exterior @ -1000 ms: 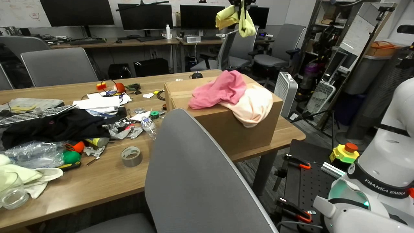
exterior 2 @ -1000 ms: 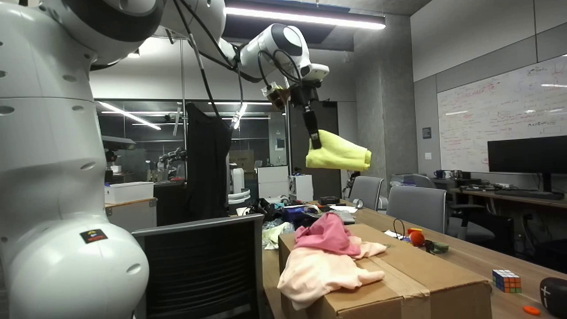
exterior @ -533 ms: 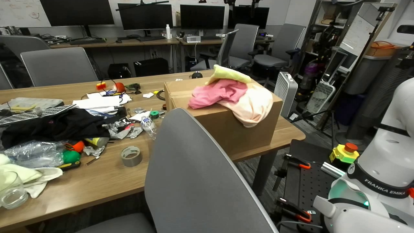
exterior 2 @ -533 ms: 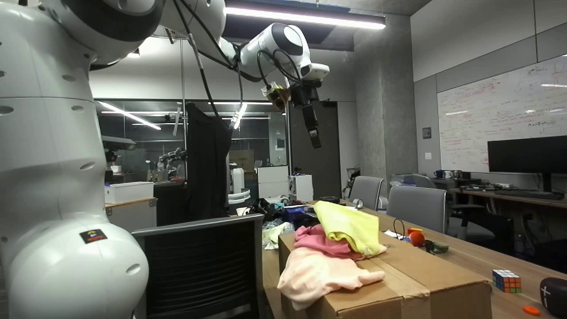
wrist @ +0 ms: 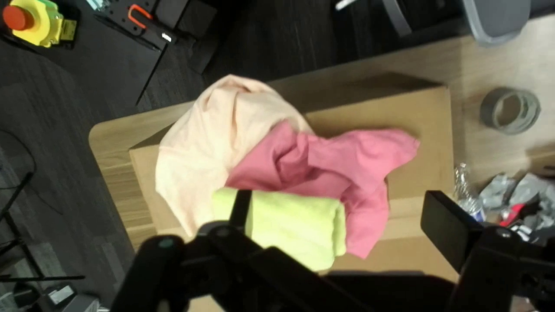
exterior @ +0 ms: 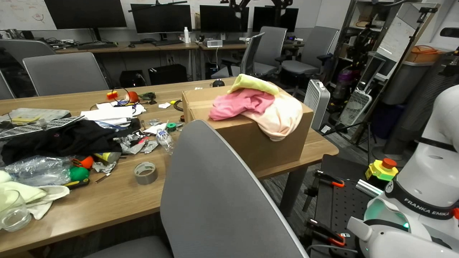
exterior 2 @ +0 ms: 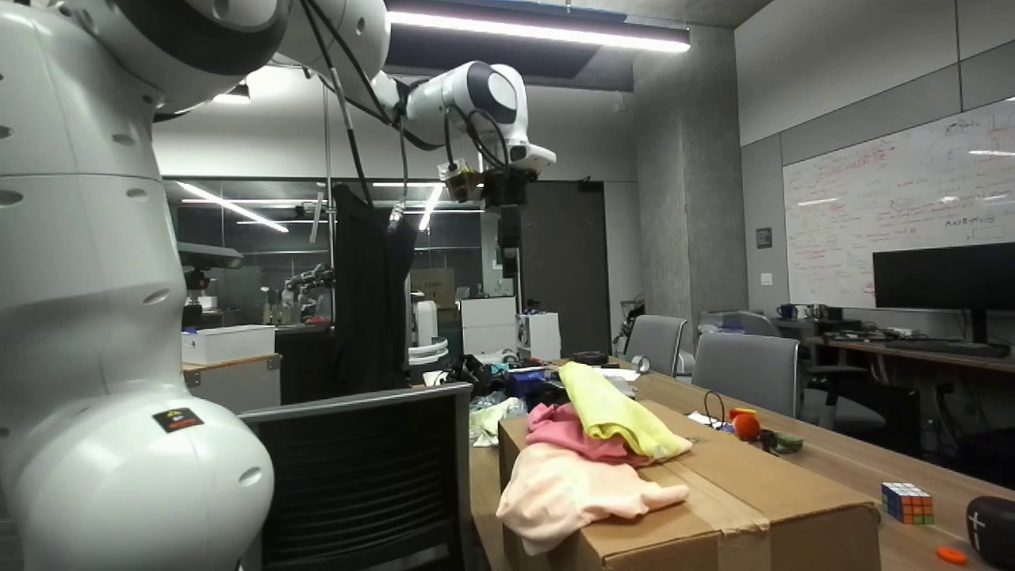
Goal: Pick up the clothes from the headrest of the chair and put it on the box
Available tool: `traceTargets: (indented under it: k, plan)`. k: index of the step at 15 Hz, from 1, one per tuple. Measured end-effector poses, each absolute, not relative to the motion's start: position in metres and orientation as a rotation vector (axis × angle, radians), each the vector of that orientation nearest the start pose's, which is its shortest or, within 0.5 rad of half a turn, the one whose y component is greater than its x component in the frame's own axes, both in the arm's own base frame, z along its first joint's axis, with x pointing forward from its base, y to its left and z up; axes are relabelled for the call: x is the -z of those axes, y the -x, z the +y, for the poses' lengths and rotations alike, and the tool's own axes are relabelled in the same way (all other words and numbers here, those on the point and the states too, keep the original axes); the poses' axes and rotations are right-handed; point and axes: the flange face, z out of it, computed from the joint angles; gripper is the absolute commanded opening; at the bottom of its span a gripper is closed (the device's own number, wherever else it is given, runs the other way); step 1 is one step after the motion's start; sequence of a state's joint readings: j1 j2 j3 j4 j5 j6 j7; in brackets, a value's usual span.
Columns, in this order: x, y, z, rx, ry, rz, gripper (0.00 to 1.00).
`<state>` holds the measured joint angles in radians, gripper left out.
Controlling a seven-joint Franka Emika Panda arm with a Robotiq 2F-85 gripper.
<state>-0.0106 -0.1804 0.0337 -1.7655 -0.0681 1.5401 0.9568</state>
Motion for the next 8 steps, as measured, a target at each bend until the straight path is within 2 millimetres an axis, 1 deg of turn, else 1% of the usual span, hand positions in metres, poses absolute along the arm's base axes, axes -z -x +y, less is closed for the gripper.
traceTargets:
  k: [2,4,6,8]
  plan:
    - [-0.612,-0.479,0.045,-0.069,2.943,1.293,1.0]
    - [-0.599,-0.46,0.08,-0.123,3.017,1.132,1.0]
    - [-0.587,-0.441,0.104,-0.168,3.083,0.965,1.0]
    - [-0.576,-0.422,0.119,-0.209,3.127,0.801,1.0]
